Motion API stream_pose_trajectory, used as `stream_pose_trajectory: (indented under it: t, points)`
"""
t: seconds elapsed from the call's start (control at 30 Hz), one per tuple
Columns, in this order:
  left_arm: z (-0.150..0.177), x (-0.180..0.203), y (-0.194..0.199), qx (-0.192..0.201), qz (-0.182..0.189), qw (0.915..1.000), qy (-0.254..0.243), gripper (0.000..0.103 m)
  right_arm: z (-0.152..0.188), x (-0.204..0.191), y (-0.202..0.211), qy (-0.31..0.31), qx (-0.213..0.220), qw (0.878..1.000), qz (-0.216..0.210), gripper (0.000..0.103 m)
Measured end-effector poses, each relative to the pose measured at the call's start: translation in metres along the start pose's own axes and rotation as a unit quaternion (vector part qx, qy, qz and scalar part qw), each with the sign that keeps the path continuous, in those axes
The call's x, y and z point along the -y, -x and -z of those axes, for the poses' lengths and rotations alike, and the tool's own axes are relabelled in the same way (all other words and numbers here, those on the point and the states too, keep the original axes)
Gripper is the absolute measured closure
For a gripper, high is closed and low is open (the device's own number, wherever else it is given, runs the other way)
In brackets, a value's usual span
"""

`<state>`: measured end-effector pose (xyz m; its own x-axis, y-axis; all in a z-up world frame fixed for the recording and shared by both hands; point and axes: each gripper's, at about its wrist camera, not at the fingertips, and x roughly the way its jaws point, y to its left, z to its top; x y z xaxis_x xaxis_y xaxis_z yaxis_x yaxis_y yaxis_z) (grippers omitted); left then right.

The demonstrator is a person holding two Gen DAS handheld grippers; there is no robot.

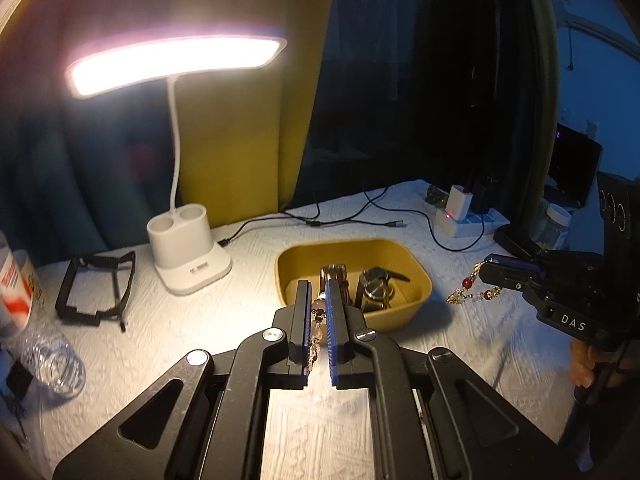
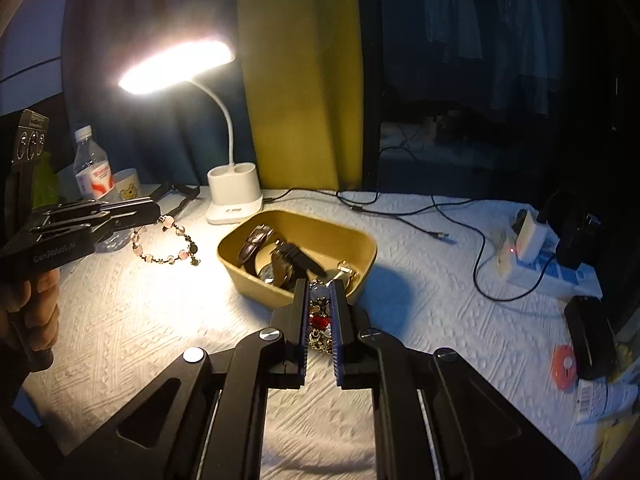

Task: Organize jewelry
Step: 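Carry the red-and-gold charm bracelet into the tan tray with the right tool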

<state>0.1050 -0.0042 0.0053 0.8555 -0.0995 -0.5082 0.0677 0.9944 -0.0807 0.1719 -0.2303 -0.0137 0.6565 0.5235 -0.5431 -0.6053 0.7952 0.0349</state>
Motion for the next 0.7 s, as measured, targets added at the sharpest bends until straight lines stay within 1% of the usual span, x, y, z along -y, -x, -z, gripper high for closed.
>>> stream_pose_trajectory:
  t: [0.17, 0.4, 0.7]
  points:
    - [-0.010, 0.000, -0.010, 0.010, 0.005, 0.9999, -0.003, 0.095, -0.012, 0.007, -0.009, -0.001, 0.009, 1.000, 0.000, 0.093]
    - [-0.019, -0.002, -0.032, 0.008, 0.009, 0.9999, -0.001, 0.095, -0.022, 0.013, -0.029, -0.002, 0.010, 1.000, -0.007, 0.093]
    - [-0.020, -0.012, -0.063, -0.015, 0.021, 0.9995, 0.019, 0.095, -0.028, 0.015, -0.058, -0.005, -0.004, 1.000, -0.017, 0.093]
